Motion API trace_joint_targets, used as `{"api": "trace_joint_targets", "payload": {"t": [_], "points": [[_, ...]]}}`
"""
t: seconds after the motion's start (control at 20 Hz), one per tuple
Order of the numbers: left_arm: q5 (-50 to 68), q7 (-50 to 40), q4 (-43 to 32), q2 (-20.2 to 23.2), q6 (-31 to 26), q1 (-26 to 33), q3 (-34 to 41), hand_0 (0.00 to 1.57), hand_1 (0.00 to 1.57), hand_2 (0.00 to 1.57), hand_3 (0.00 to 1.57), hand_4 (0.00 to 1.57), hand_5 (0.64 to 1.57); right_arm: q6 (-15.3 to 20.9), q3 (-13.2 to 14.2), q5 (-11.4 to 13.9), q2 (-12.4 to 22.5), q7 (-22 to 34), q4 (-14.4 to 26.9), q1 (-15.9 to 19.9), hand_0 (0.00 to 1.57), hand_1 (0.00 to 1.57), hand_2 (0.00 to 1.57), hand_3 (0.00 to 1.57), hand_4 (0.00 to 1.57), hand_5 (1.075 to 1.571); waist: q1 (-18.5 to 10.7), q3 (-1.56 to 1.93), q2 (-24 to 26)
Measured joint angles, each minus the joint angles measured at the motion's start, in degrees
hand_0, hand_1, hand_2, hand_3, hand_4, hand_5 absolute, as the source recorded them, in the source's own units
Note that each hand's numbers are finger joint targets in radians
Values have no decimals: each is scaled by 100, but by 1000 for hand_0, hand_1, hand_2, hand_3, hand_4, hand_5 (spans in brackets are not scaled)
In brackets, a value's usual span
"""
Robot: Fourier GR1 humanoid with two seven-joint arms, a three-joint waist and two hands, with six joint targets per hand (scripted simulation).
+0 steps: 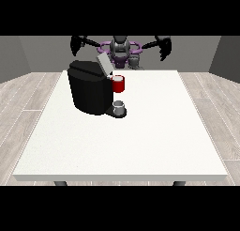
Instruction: Insert the coffee pod into the coffee machine and close the lid
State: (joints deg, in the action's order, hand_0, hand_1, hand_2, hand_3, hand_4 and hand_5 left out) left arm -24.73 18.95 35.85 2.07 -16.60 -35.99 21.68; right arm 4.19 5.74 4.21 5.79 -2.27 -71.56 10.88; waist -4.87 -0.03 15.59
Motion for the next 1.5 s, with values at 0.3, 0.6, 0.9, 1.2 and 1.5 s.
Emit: {"api": "trace_joint_targets", "payload": {"t": [0.3, 0.6, 0.9, 1.2, 1.5], "points": [[326, -212, 385, -143, -105, 397, -74, 0, 0, 0, 0, 368, 1571, -216, -158, 122, 214, 214, -224, 320, 0, 0, 0, 0, 0, 1571, -260, 3, 128], [894, -508, 1021, -191, -141, 674, -559, 0, 0, 0, 0, 396, 1571, -333, 233, -126, 475, 438, 119, 877, 0, 0, 0, 0, 175, 1571, -539, 4, -122], [1286, -765, 1735, -168, -113, 901, -971, 0, 0, 0, 0, 356, 1571, -411, 613, -509, 561, 597, 599, 1360, 0, 0, 0, 0, 129, 1571, -807, 4, -444], [1500, -996, 2552, -172, 18, 1319, -1289, 0, 0, 0, 0, 282, 1571, -440, 733, -738, 541, 694, 972, 1760, 0, 0, 0, 0, 56, 1571, -829, 5, -785], [1684, -1157, 3377, -90, 101, 1748, -1437, 0, 0, 0, 0, 374, 1571, -457, 560, -707, 457, 661, 1180, 2042, 0, 0, 0, 0, 0, 1571, -676, 4, -1103]]}}
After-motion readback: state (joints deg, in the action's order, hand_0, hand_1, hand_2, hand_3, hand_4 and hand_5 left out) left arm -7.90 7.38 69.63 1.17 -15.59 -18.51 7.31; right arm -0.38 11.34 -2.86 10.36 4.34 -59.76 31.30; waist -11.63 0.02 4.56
